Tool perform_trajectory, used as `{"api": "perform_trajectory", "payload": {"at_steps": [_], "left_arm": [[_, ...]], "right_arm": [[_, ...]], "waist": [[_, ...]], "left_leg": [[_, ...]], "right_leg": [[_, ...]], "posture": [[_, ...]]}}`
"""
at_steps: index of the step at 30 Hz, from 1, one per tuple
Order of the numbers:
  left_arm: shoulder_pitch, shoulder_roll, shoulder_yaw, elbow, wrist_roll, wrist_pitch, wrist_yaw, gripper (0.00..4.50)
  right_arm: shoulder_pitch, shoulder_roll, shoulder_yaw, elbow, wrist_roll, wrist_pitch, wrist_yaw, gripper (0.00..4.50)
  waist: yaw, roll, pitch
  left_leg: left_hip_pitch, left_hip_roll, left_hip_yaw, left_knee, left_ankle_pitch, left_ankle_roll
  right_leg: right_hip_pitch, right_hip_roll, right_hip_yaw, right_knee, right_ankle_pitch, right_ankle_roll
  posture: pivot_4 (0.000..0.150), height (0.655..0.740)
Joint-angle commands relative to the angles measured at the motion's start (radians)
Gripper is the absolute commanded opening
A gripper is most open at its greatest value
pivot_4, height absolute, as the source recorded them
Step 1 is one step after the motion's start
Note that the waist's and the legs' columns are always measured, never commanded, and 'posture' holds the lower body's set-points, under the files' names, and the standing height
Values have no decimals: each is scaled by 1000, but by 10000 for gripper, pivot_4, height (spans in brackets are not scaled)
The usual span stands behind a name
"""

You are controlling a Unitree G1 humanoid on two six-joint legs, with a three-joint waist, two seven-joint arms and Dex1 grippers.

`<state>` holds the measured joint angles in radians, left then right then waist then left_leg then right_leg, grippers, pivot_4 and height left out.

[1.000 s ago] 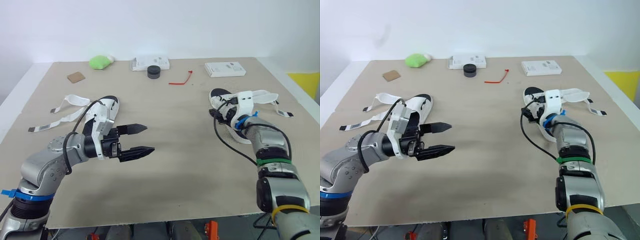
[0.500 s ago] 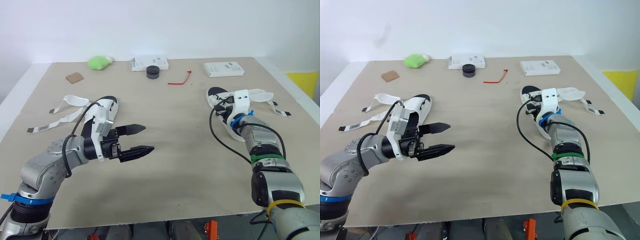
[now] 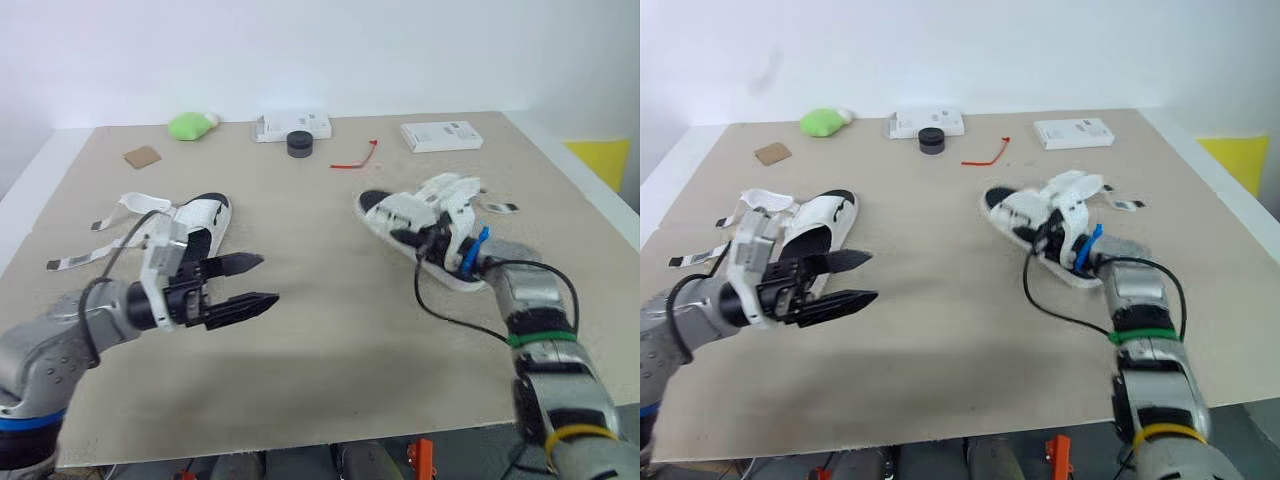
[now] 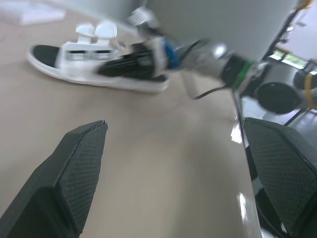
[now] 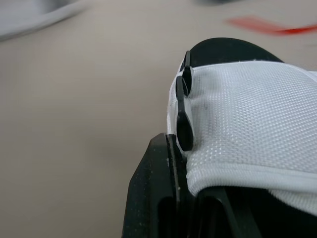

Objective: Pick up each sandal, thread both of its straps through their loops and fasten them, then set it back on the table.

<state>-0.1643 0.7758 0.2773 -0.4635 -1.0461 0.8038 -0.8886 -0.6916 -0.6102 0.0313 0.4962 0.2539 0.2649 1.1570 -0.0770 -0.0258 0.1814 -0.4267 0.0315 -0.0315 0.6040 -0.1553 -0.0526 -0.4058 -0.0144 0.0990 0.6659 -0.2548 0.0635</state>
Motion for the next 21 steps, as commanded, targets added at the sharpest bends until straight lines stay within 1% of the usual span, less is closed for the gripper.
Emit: {"api": "perform_trajectory", "payload": {"at_steps": [1,4,7,9,13,18,21], "left_arm": [[25,48,104,-32,-64,15,-10,45000],[46,64,157,-38,-108,30,14,45000],[71,64,197,-58,-152,37,47,45000],[100,58,209,-82,-173,37,67,45000],[150,59,219,-113,-196,29,83,45000],[179,68,206,-121,-177,14,85,45000],[180,77,158,-116,-85,-19,69,45000]], "right_arm": [[-12,-61,48,-182,69,72,206,246],[4,-106,103,-248,72,58,344,246],[0,-103,139,-286,89,72,418,246],[-6,-89,174,-298,86,43,449,246],[-16,-84,256,-320,105,19,457,246],[-14,-81,303,-295,90,-34,457,246],[-5,-76,289,-284,85,-33,450,246]], "waist": [[0,0,0],[0,0,0],[1,0,0],[0,-1,1],[1,-1,1],[1,-1,1],[1,-1,1]], "left_leg": [[0,0,0,0,0,0],[1,1,1,0,0,0],[1,1,1,1,0,0],[1,1,1,1,0,0],[1,1,1,1,0,-1],[1,1,1,1,0,-1],[1,1,1,1,0,-1]], "right_leg": [[0,0,0,0,0,0],[0,0,0,0,1,-1],[0,0,-1,0,1,-2],[0,0,0,0,1,-1],[0,0,0,0,1,-1],[0,0,-1,0,1,-2],[0,0,-1,0,1,-3]], "posture": [[1500,7400],[1500,7400],[1500,7400],[1500,7400],[1500,7400],[1500,7400],[1500,7400]]}}
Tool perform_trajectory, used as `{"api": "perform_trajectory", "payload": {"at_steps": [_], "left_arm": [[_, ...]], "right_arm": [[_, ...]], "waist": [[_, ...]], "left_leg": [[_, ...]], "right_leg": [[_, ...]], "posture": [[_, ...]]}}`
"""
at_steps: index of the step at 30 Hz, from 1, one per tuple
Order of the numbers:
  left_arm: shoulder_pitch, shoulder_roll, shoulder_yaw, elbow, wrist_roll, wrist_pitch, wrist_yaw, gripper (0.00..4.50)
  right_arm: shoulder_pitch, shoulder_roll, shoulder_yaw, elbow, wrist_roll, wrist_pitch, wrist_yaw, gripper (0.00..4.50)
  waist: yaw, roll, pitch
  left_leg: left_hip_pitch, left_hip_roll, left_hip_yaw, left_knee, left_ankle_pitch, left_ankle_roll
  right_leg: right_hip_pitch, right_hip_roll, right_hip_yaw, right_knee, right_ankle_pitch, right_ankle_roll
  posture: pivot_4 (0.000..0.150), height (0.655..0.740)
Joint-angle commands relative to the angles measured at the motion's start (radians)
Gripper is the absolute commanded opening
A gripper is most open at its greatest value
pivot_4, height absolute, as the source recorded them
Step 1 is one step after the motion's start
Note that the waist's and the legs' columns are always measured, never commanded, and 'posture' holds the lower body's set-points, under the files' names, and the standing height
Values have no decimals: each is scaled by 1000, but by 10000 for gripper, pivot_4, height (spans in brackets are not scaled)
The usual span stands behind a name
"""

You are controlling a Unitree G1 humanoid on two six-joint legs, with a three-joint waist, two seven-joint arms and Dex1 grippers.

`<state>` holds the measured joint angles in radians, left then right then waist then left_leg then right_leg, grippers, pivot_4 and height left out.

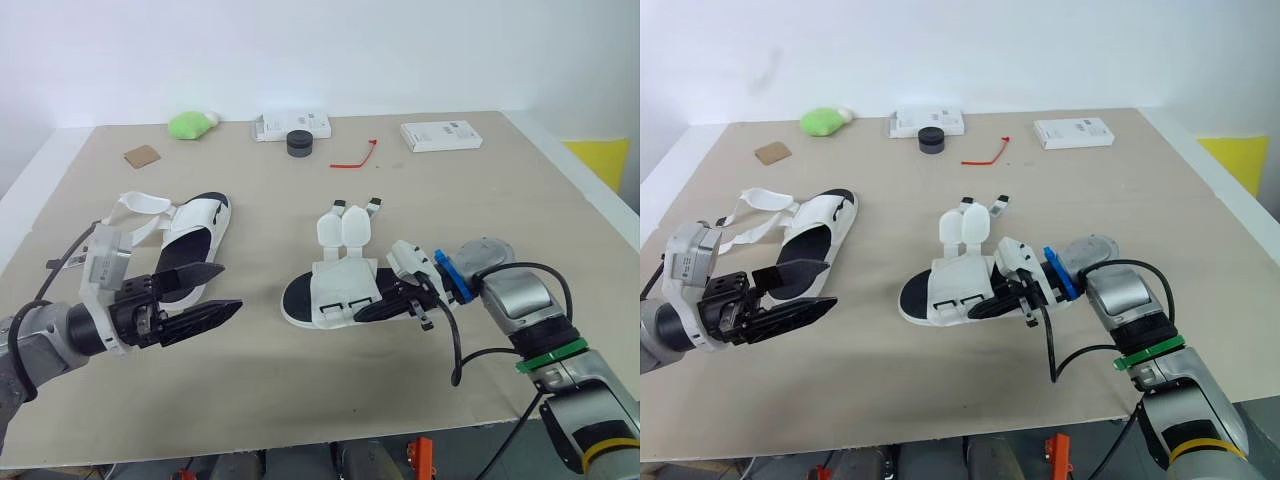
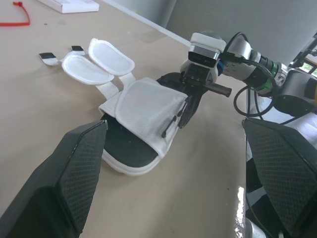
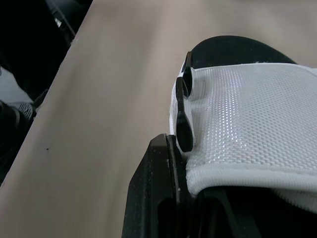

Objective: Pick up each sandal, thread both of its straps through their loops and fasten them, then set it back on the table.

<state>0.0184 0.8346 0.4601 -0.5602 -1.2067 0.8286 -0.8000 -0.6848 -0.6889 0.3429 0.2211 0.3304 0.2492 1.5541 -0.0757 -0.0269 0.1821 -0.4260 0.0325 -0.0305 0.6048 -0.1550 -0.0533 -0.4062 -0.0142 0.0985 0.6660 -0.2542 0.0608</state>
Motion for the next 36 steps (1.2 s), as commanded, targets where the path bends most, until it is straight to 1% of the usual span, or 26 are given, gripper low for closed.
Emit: {"api": "perform_trajectory", "payload": {"at_steps": [1,4,8,9,11,12,15,17,21,22,23,24,28,30,31,36], "left_arm": [[-8,20,-51,-14,115,-59,-27,45000],[-52,15,-154,11,231,-101,-31,45000],[-153,-41,-295,55,310,-140,-57,45000],[-174,-52,-331,69,337,-155,-74,45000],[-200,-64,-386,97,395,-190,-109,45000],[-219,-69,-422,130,452,-231,-127,45000],[-287,-99,-484,248,574,-326,-144,45000],[-330,-124,-511,306,603,-349,-169,45000],[-349,-136,-577,337,668,-406,-250,45000],[-359,-144,-589,357,684,-422,-265,39823],[-368,-151,-597,375,696,-436,-280,36786],[-376,-157,-602,390,706,-447,-290,32352],[-418,-166,-640,476,769,-516,-356,11782],[-436,-175,-648,512,788,-537,-379,2544],[-445,-180,-650,530,797,-549,-388,955],[-492,-217,-667,605,832,-575,-425,955]], "right_arm": [[-6,2,-24,-13,8,-18,50,246],[14,1,-30,-36,15,-5,33,246],[48,3,-40,-82,29,22,11,246],[57,4,-41,-91,27,25,4,246],[71,5,-46,-106,25,33,-4,246],[79,3,-50,-119,26,40,-8,246],[102,3,-60,-150,26,54,-28,246],[118,3,-62,-167,21,55,-39,246],[136,5,-62,-198,22,71,-55,246],[139,5,-63,-204,24,76,-59,0],[141,5,-64,-209,25,80,-62,0],[141,6,-64,-210,26,82,-63,0],[145,9,-67,-225,30,93,-74,0],[146,11,-66,-227,28,93,-79,0],[146,12,-66,-227,27,93,-80,0],[147,12,-68,-238,31,101,-86,0]], "waist": [[0,0,0],[1,0,0],[4,0,0],[4,0,0],[4,0,0],[2,0,0],[4,0,0],[6,-1,0],[4,-1,0],[4,-1,0],[5,-1,0],[5,-1,0],[5,-1,0],[5,-1,0],[5,-1,0],[4,-1,0]], "left_leg": [[0,0,0,0,0,0],[0,0,0,0,0,0],[0,0,0,0,0,0],[0,0,0,0,0,0],[0,0,0,0,0,0],[0,0,0,0,0,0],[0,0,-1,0,0,0],[0,0,-1,0,0,0],[0,0,0,0,0,0],[0,0,0,0,0,0],[0,0,0,0,0,0],[0,0,-1,0,0,0],[0,1,-1,1,0,0],[0,1,-1,1,0,0],[0,1,-1,1,0,0],[0,1,-1,2,0,0]], "right_leg": [[0,0,0,0,-1,-3],[0,0,0,0,-2,-4],[0,0,0,0,-1,-2],[0,0,0,0,1,1],[0,0,0,0,1,1],[0,0,0,0,0,1],[0,1,0,0,0,1],[0,2,-1,1,1,0],[0,2,1,0,1,1],[0,1,1,0,1,1],[0,2,1,0,1,1],[0,2,1,0,1,1],[0,3,0,1,2,0],[0,3,0,1,2,1],[1,3,0,1,2,1],[0,3,0,1,2,1]], "posture": [[1500,7400],[1500,7400],[1500,7400],[1500,7400],[1500,7400],[1500,7400],[1500,7400],[1500,7400],[1500,7400],[1500,7400],[1500,7400],[1500,7400],[1500,7400],[1500,7400],[1500,7400],[1500,7400]]}}
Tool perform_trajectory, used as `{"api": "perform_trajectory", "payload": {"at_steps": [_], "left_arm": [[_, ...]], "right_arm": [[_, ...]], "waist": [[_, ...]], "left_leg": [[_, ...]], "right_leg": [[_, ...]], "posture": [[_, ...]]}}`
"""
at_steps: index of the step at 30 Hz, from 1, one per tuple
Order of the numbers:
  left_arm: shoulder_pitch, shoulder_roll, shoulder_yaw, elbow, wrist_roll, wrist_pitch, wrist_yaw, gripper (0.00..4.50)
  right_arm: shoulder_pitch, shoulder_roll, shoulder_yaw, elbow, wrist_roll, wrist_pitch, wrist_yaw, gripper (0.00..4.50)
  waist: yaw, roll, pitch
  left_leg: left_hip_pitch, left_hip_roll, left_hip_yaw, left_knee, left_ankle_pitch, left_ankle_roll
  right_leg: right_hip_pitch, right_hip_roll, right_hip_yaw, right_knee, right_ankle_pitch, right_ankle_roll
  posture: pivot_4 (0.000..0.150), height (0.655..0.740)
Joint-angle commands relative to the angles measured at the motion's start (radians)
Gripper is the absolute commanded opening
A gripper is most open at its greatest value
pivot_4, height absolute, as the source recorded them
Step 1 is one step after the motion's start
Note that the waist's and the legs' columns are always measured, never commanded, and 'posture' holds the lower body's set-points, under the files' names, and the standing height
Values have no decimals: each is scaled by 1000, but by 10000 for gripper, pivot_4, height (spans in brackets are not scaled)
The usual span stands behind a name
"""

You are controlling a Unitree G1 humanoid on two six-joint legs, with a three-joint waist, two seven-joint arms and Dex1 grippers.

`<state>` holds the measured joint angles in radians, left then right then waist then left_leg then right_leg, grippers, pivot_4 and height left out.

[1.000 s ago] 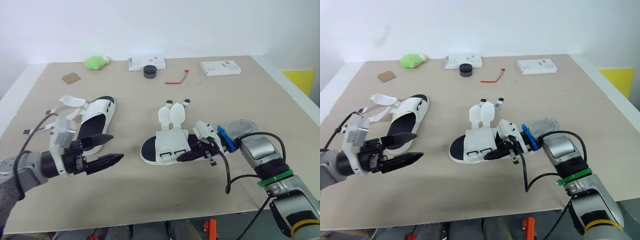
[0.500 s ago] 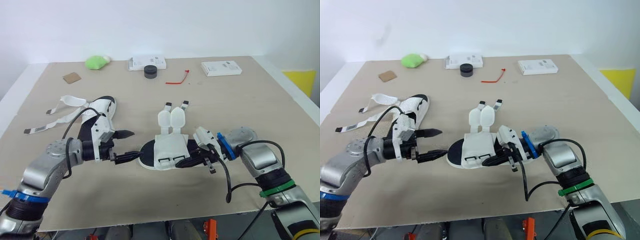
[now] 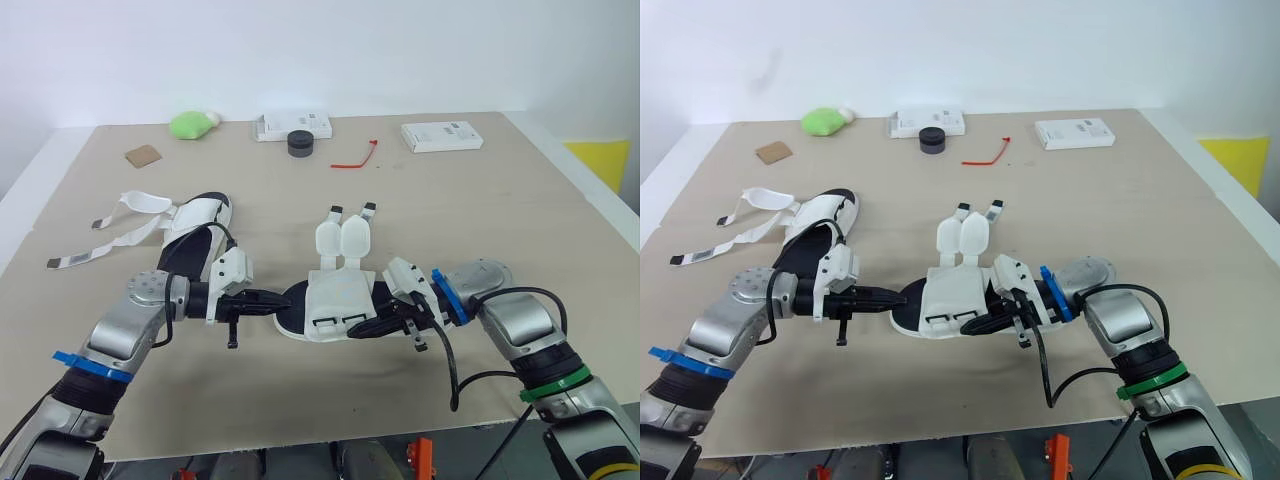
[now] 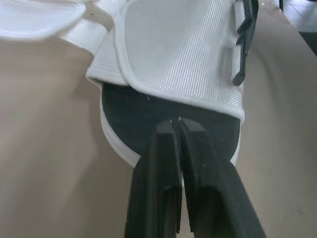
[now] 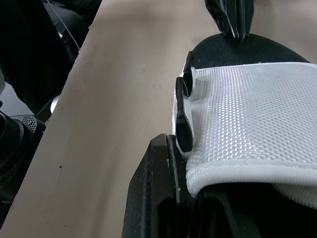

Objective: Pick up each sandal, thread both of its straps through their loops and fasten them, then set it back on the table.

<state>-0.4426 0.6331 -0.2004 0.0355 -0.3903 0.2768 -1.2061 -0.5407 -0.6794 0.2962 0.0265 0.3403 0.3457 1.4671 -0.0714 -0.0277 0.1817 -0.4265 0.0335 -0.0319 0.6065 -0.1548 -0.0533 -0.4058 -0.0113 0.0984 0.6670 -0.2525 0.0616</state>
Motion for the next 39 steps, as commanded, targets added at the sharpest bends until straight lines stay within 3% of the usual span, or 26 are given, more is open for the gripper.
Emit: {"api": "perform_trajectory", "payload": {"at_steps": [1,11,26,39], "left_arm": [[-37,-24,-13,14,27,-26,-16,955],[-48,-37,-100,44,127,-64,-75,955],[-46,-162,-112,99,193,-119,24,955],[-50,-154,-179,224,305,-216,1,955]], "right_arm": [[3,1,-23,-45,22,7,1,0],[6,-2,-32,-57,26,13,-12,0],[18,-18,-55,-91,41,46,-36,0],[25,-12,-54,-113,41,60,-51,0]], "waist": [[0,0,0],[0,0,0],[7,0,0],[17,0,-2]], "left_leg": [[0,0,0,0,0,0],[0,0,0,2,0,0],[-1,-1,0,12,0,1],[0,-1,0,12,0,1]], "right_leg": [[0,0,0,0,0,0],[1,0,0,0,0,1],[5,-1,2,0,4,2],[5,-1,2,0,4,2]], "posture": [[1500,7400],[1500,7400],[1500,7400],[1500,7400]]}}
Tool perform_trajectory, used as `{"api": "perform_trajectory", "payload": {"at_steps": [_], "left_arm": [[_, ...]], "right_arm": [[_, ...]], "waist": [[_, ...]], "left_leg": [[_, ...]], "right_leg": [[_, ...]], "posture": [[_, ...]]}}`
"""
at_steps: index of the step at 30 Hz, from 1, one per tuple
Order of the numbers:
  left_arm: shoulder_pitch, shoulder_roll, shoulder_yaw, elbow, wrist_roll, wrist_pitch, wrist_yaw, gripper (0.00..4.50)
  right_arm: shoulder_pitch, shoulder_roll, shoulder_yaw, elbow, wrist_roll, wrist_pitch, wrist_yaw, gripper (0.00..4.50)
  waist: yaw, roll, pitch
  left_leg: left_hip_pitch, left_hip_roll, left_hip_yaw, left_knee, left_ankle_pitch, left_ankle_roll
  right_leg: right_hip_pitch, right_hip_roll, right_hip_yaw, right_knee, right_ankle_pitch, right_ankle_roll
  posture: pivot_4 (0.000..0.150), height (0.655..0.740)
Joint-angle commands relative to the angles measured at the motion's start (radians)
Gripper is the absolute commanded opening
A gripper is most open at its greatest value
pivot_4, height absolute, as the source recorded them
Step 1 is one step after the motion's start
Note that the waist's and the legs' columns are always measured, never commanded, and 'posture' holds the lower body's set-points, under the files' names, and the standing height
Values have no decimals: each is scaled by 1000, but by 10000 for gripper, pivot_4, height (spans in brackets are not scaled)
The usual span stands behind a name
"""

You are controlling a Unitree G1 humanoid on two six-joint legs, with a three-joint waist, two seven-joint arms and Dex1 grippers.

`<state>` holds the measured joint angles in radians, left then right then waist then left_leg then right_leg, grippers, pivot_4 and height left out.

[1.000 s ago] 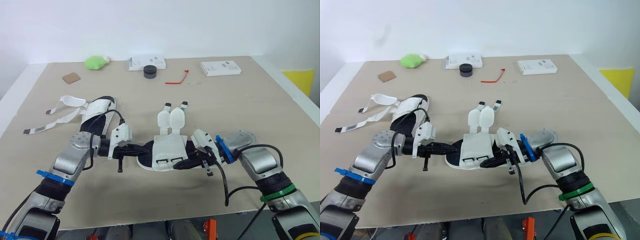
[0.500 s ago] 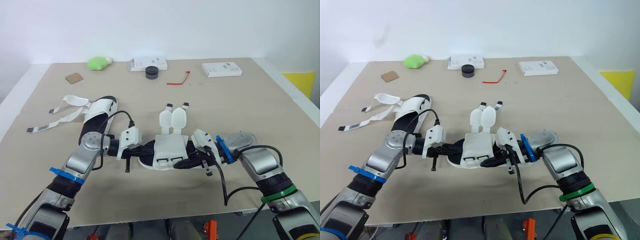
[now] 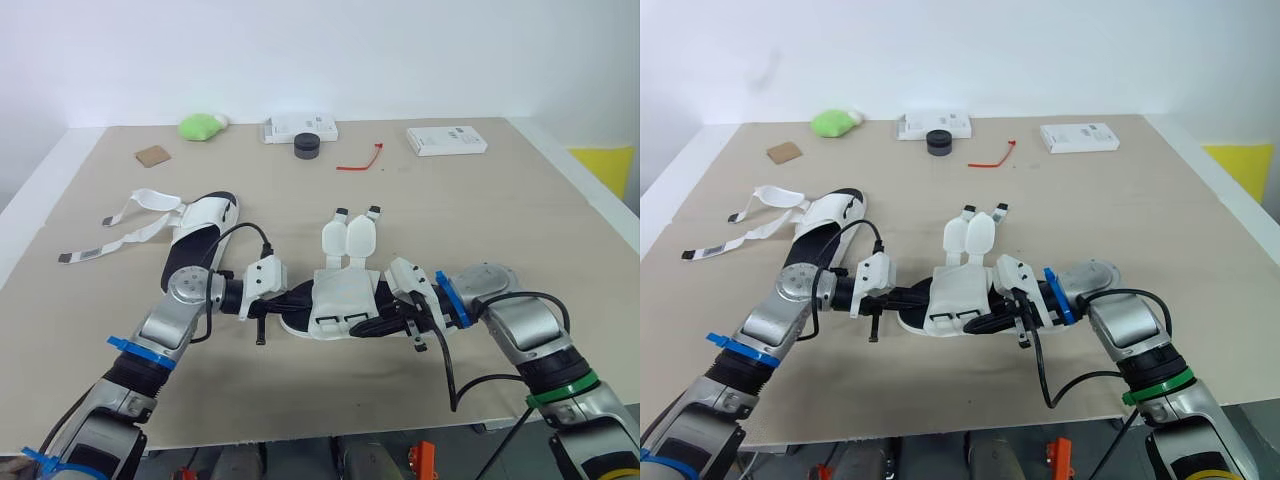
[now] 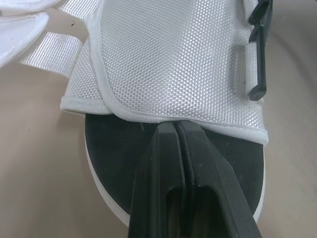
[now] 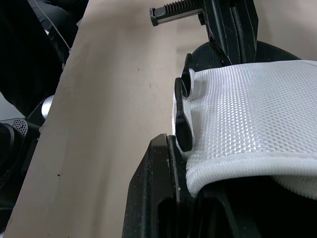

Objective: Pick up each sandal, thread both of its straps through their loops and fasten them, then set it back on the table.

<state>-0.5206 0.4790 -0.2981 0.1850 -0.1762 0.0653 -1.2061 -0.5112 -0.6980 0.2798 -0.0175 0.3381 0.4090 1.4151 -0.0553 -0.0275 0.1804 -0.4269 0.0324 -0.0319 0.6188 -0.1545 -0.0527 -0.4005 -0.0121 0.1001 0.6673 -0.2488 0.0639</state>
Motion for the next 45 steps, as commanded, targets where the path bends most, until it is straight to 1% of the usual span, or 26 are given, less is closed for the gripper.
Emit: {"api": "perform_trajectory", "payload": {"at_steps": [1,4,6,8,16,21,23,26,33,39,45], "left_arm": [[29,-4,-86,88,101,1,10,955],[39,-18,-88,92,86,19,3,955],[46,-38,-74,57,39,72,-7,955],[48,-51,-69,47,19,86,-19,955],[40,-94,-49,68,-20,107,-47,955],[38,-110,-42,71,-51,114,-90,955],[34,-110,-48,97,-40,105,-100,955],[27,-103,-65,159,7,37,-106,955],[23,-108,-63,274,62,-52,-90,955],[24,-92,-39,338,68,-100,-84,955],[37,-90,-33,335,50,-76,-93,955]], "right_arm": [[-2,6,-40,-72,44,0,-2,0],[6,3,-44,-85,47,6,-7,0],[13,0,-47,-94,50,11,-10,0],[18,-2,-50,-99,49,14,-14,0],[22,0,-52,-108,51,24,-20,0],[24,3,-46,-114,51,29,-19,0],[26,3,-47,-118,51,31,-22,0],[29,4,-54,-126,58,40,-27,0],[40,0,-65,-151,64,55,-37,0],[47,-9,-74,-165,70,65,-39,0],[48,-14,-78,-175,74,73,-43,0]], "waist": [[2,0,-1],[7,1,-3],[8,1,-4],[9,1,-4],[9,1,-4],[9,1,-4],[9,1,-4],[9,1,-4],[10,1,-9],[10,1,-14],[10,2,-17]], "left_leg": [[0,0,0,0,0,0],[2,0,0,0,0,0],[3,0,0,0,0,0],[3,0,0,0,0,1],[3,0,0,0,0,1],[3,0,0,-1,0,1],[2,0,0,-1,0,1],[2,0,0,-1,0,1],[3,-1,0,-1,0,1],[3,-1,0,0,0,1],[3,-1,0,0,0,1]], "right_leg": [[0,0,0,0,0,0],[3,0,0,0,0,0],[3,0,0,0,0,-1],[3,0,0,0,-1,-1],[3,0,0,-1,-1,-1],[3,0,0,-1,-1,-1],[3,0,0,-1,-2,-2],[3,0,0,-1,-2,-2],[4,0,0,-1,-2,-2],[4,-1,0,-1,-2,-2],[4,-1,0,-1,-2,-2]], "posture": [[1500,7400],[1500,7400],[1500,7400],[1500,7400],[1500,7400],[1500,7400],[1500,7400],[1500,7400],[1500,7400],[1500,7400],[1500,7400]]}}
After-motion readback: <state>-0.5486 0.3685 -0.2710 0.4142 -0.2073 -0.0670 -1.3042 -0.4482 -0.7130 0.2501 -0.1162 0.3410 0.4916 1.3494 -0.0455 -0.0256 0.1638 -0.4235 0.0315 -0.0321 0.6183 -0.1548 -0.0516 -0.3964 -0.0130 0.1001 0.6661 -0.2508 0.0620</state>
